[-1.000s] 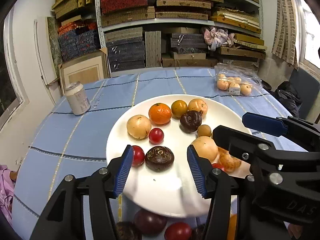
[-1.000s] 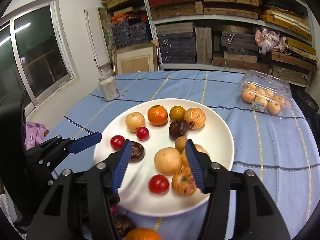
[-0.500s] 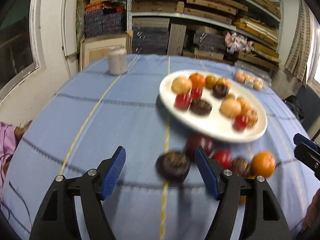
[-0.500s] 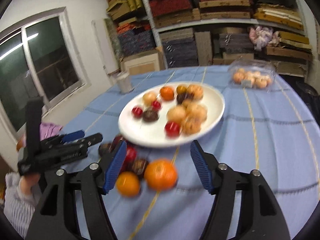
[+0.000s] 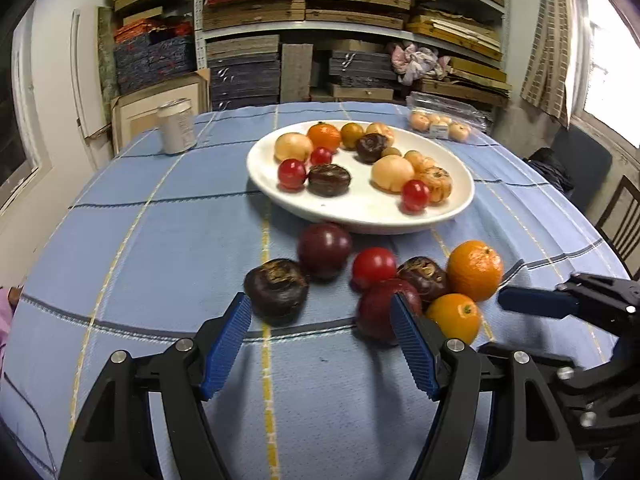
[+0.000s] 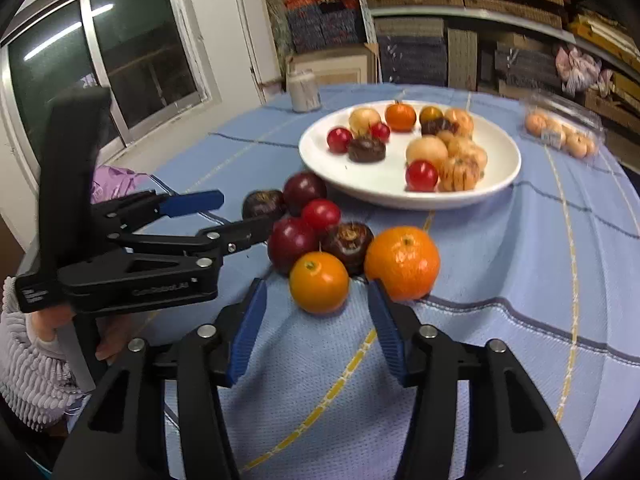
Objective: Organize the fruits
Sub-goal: 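Move both open grippers back to the fruit cluster, then grasp a dark red plum with the left gripper while the right grasps a small orange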
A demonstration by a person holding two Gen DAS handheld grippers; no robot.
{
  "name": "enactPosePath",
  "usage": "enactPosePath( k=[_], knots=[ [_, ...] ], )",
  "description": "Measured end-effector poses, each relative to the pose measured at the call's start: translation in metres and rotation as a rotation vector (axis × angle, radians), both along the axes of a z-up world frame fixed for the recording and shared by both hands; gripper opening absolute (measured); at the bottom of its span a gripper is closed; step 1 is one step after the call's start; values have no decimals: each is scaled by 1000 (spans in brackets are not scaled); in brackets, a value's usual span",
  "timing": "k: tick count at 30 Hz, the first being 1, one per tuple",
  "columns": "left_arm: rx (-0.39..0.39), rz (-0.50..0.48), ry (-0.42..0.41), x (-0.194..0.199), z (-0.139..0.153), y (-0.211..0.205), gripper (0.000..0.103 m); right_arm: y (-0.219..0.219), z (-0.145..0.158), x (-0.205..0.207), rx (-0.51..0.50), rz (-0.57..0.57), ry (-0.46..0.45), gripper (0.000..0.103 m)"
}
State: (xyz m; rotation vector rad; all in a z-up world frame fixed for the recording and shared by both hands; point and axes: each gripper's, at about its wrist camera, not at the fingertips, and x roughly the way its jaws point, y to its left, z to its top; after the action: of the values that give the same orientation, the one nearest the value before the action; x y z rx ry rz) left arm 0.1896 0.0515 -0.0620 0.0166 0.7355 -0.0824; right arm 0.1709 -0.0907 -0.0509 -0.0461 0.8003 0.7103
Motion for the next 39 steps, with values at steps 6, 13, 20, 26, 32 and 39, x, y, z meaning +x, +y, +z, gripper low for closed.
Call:
enactPosePath(
  k=[6, 13, 20, 26, 32, 39],
  knots=[
    [-23, -24, 7, 4, -1, -3, 72, 1, -4, 4, 0, 1, 25, 51],
    [8, -83, 21, 4, -5, -18, 71, 2, -8, 10, 2, -3, 51, 48],
    [-54, -105, 80, 19, -13, -13, 67, 3, -12, 18, 21, -10, 88, 42],
    [-97, -150, 109, 26, -18, -17, 55, 3, -13, 22, 28, -16, 100, 39],
    [-121, -179, 139, 31, -23, -20, 43, -1, -14, 23, 37, -21, 111, 38],
    [-121, -146, 142, 29, -24, -14, 40, 1, -15, 23, 39, -20, 113, 38]
  ],
)
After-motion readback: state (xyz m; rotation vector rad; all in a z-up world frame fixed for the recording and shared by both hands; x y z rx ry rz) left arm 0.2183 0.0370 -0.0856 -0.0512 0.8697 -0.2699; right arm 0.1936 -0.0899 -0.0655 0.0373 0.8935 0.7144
